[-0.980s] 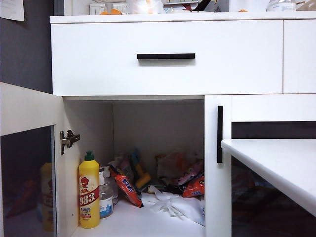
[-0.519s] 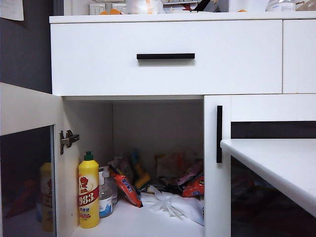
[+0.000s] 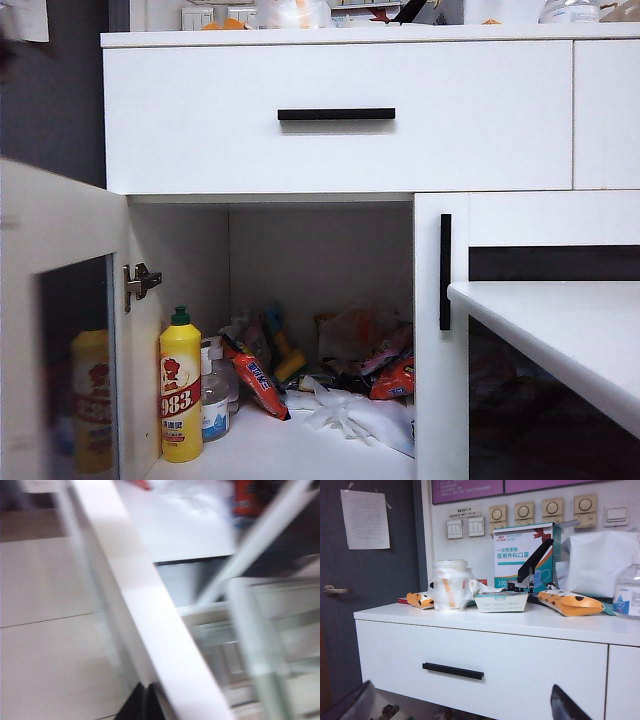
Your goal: Open the left door of the white cabinet, pick up a can of beverage from the table on the right, place it inside the cabinet, and finally close the cabinet door.
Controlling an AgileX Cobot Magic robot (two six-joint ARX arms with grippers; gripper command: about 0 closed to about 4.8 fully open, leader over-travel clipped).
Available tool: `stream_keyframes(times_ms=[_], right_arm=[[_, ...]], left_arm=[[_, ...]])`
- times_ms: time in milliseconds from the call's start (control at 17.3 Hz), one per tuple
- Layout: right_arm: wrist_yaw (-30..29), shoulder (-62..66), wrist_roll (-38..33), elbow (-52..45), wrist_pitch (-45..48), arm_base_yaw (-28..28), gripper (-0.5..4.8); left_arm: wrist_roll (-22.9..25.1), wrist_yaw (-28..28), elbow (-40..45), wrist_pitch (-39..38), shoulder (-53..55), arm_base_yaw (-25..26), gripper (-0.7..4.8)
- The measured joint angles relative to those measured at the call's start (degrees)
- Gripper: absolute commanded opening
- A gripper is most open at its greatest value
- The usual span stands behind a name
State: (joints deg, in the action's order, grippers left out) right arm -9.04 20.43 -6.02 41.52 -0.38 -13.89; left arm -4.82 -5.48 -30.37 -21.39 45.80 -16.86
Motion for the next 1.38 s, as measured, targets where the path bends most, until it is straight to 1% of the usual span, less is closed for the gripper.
stream_keyframes(times_ms=[115, 173, 288, 346, 404, 461, 519, 634, 807, 923, 1096, 1269, 1384], right_arm=[[0.0, 0.0, 0.0, 0.0, -0.2, 0.0, 4.79], [0.0, 0.0, 0.0, 0.0, -0.6, 0.0, 4.79], [0.0, 0.0, 0.0, 0.0, -1.3, 0.0, 4.79], [0.0, 0.0, 0.0, 0.0, -2.4, 0.0, 4.79], [0.0, 0.0, 0.0, 0.0, -3.1, 0.0, 4.79], [0.0, 0.0, 0.0, 0.0, -3.8, 0.0, 4.79], [0.0, 0.0, 0.1, 0.0, -4.7, 0.0, 4.79], [0.1, 0.0, 0.1, 0.0, -6.0, 0.0, 4.79], [0.4, 0.0, 0.1, 0.0, -8.3, 0.0, 4.79], [0.4, 0.0, 0.1, 0.0, -8.7, 0.1, 4.79], [2.4, 0.0, 0.3, 0.0, -10.8, 0.2, 4.79], [2.9, 0.0, 1.7, 0.0, -12.4, 0.2, 4.79], [2.9, 0.0, 1.8, 0.0, -13.3, 0.2, 4.79]], left_arm=[[-1.4, -6.3, 0.0, 7.1, 5.3, -0.1, -0.06], [-1.8, -9.7, 0.0, 12.8, 9.2, -0.2, -0.06], [-2.7, -12.3, 0.0, 20.8, 15.0, -0.2, -0.06], [-3.0, -14.6, -0.2, 28.7, 20.3, -0.2, -0.06], [-3.8, -15.8, -0.6, 33.6, 24.7, -0.2, -0.06], [-4.0, -16.5, -1.5, 36.6, 28.1, -0.2, -0.06], [-4.1, -18.3, -4.3, 39.7, 33.5, -0.2, -0.06], [-4.1, -19.7, -9.3, 41.0, 39.5, -0.2, -0.06], [-4.0, -20.0, -15.2, 46.7, 47.5, -0.2, -0.06], [-4.1, -20.7, -20.0, 47.4, 53.6, -0.2, -0.06], [-3.8, -20.9, -26.9, 50.9, 61.8, -0.6, -0.06], [-3.1, -20.9, -34.3, 51.0, 68.1, -0.7, -0.06], [-1.5, -18.7, -37.0, 51.1, 69.4, -0.9, -0.06]])
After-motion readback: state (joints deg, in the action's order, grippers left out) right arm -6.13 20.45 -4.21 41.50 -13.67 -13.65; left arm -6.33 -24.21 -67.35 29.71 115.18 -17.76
